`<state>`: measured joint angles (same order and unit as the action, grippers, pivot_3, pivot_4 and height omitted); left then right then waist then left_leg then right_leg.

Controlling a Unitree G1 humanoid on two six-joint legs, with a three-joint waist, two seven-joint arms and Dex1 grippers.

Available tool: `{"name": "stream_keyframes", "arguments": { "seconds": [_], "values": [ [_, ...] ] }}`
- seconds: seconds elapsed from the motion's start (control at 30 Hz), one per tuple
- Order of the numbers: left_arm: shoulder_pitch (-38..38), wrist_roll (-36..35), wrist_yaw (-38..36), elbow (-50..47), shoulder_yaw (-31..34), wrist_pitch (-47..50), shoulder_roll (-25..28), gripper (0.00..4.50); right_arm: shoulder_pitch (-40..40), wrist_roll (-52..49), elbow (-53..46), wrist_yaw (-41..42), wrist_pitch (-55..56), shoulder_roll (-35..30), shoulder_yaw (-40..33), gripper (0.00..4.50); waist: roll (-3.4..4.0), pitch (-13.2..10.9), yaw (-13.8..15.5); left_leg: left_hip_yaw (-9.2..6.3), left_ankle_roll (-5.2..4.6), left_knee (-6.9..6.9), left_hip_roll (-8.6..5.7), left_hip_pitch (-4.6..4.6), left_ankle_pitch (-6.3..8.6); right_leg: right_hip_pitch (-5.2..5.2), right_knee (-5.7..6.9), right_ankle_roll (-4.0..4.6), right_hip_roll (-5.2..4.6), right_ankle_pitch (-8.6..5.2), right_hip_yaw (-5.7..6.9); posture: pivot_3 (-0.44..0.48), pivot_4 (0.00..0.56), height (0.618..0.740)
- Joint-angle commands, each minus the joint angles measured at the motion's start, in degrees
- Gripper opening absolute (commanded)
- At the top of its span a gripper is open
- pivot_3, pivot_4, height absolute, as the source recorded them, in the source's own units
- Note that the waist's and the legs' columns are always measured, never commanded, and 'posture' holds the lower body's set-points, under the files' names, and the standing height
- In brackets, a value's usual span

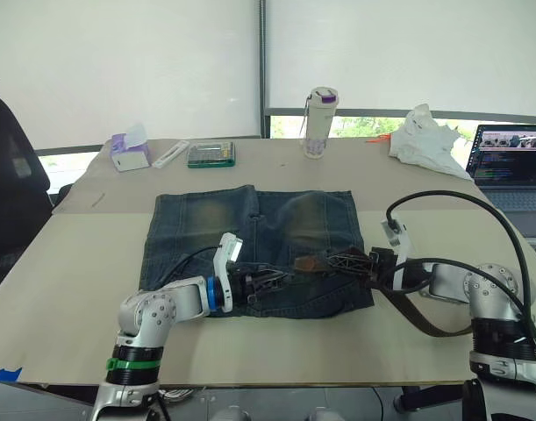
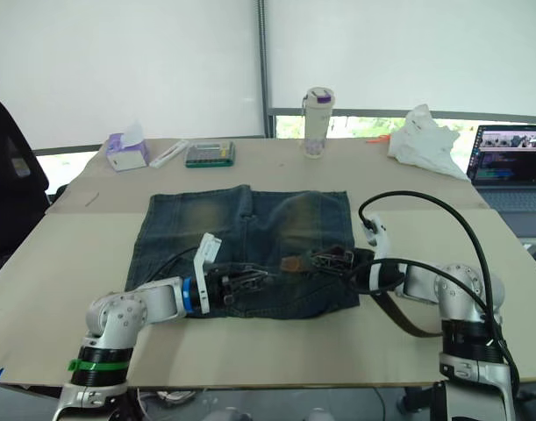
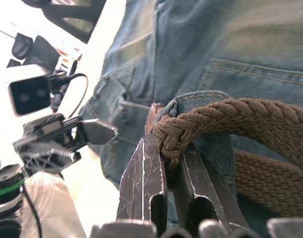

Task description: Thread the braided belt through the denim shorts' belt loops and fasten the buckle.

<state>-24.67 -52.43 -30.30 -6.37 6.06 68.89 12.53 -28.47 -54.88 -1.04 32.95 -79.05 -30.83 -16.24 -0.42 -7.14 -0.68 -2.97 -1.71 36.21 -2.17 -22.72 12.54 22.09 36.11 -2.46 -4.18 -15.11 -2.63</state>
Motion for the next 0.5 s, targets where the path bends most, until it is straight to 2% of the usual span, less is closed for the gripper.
{"name": "stream_keyframes", "arguments": {
  "seconds": [0.03, 0.2, 0.43, 0.5],
  "values": [
    [-2.2, -2.4, 3.7, 2.7, 2.1, 3.4, -2.3, 2.83, 0.5, -2.8, -3.6, -0.7, -1.0, 0.7, -2.2, 0.0, 0.01, 0.0, -0.1, 0.0, 0.0, 0.0, -0.01, 0.0, 0.0, 0.0, 0.0, 0.0, 0.0, 0.0, 0.0, 0.0, 0.15, 0.74],
    [-4.1, -0.7, 6.9, 5.6, 1.2, 4.3, -4.7, 2.83, 1.3, -3.8, -4.8, -2.2, -1.3, 1.9, -2.9, 0.0, 0.01, 0.0, 0.0, 0.02, 0.03, -0.01, -0.03, 0.02, -0.02, 0.01, 0.0, 0.0, 0.0, 0.0, 0.0, 0.0, 0.15, 0.74],
    [-4.1, 0.3, 7.1, 5.7, 0.8, 4.0, -3.6, 2.83, 2.1, -5.9, -5.7, -3.1, -2.0, 1.7, -4.4, 0.0, 0.01, 0.0, 0.0, 0.02, 0.06, -0.01, -0.05, 0.02, -0.03, 0.02, -0.03, 0.0, -0.03, 0.0, -0.02, 0.0, 0.15, 0.74],
    [-4.9, 0.7, 7.3, 6.7, 0.8, 2.5, -4.9, 2.83, 2.3, -5.9, -6.0, -3.2, -2.1, 1.6, -4.0, 0.0, 0.01, 0.0, 0.0, 0.02, 0.06, -0.01, -0.05, 0.02, -0.03, 0.02, -0.04, 0.0, -0.03, 0.0, -0.02, 0.0, 0.15, 0.74]
  ]
}}
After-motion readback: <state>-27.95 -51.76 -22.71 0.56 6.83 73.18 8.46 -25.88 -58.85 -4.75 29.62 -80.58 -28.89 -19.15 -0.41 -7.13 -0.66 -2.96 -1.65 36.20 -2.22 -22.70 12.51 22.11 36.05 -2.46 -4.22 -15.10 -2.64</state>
